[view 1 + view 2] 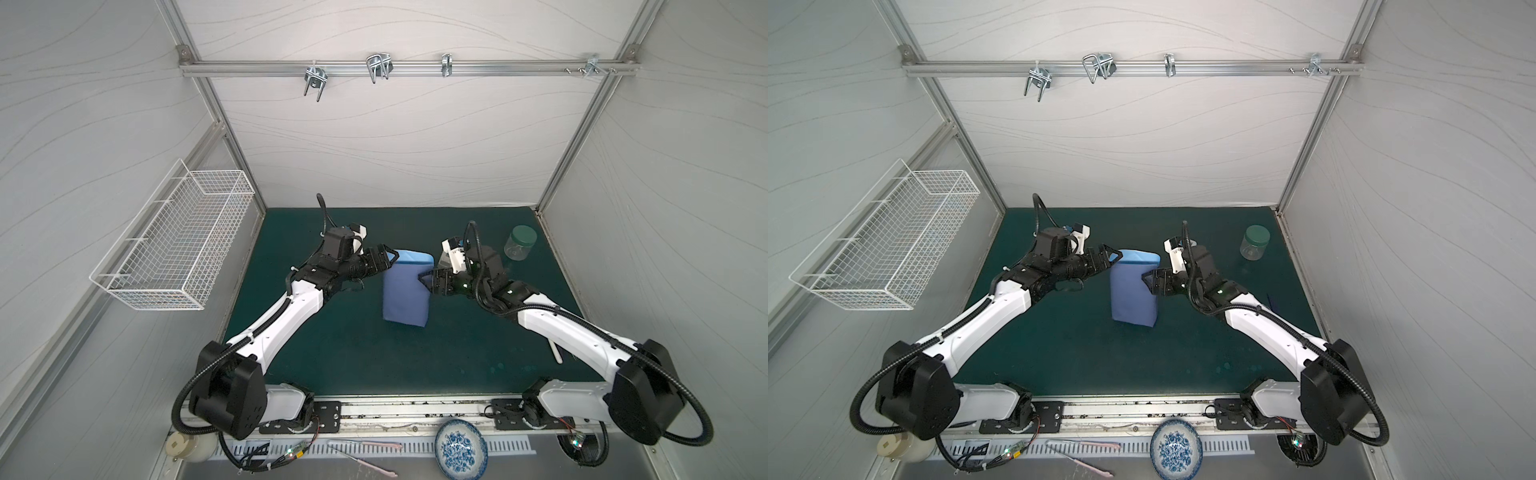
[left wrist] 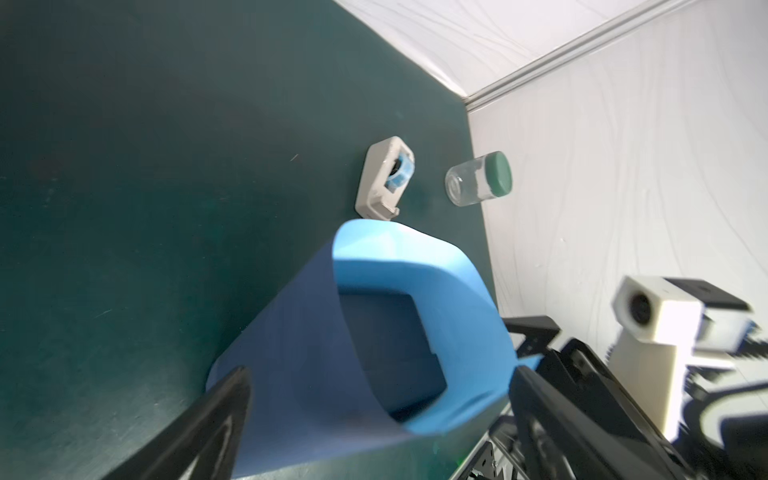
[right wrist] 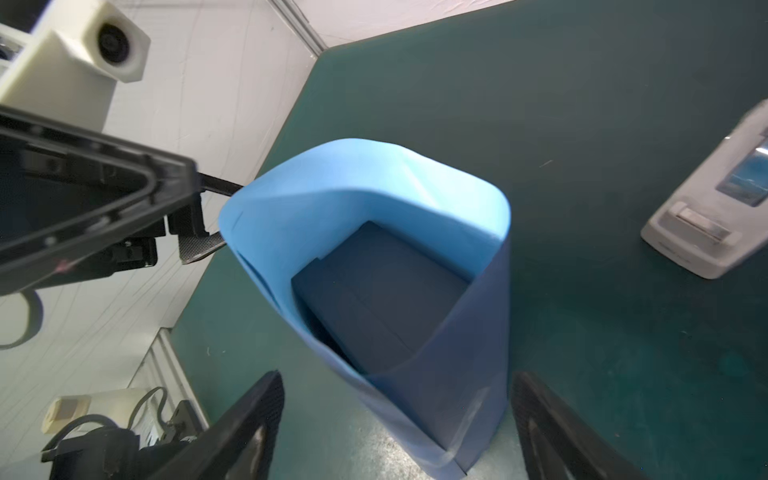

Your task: Wrap the gift box in paper

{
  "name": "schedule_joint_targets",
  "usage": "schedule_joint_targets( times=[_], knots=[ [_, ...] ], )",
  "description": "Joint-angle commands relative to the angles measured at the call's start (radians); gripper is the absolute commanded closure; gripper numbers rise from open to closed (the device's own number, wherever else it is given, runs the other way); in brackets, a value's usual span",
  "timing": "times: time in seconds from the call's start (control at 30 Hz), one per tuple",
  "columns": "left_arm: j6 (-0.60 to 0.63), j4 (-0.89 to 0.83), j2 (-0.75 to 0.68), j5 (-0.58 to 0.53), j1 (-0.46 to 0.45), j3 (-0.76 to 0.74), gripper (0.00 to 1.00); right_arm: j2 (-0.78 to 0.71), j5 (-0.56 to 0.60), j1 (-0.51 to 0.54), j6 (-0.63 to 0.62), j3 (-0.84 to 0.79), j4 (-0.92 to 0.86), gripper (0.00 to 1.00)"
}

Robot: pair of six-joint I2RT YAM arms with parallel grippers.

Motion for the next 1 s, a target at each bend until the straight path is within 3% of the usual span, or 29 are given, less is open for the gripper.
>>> schedule_joint_targets(
  times=[0.0,0.2,0.4,0.97],
  knots=[
    [0.033,0.077,-0.052,0.029,0.001,-0.023,0.01,0.025,-0.02,0.004,0.002,0.027,0.035,0.12],
    [0.107,0.096,-0.062,0.083,0.0,-0.069,0.01,0.077,-0.002,0.0,-0.027,0.078,0.019,0.1],
    [0.143,0.138,-0.055,0.061,-0.012,-0.105,0.01,0.121,-0.004,-0.003,-0.039,0.088,0.037,0.12],
    [0.157,0.111,0.114,-0.011,-0.034,0.01,0.01,0.145,-0.028,-0.003,-0.048,0.044,0.059,0.37]
  ],
)
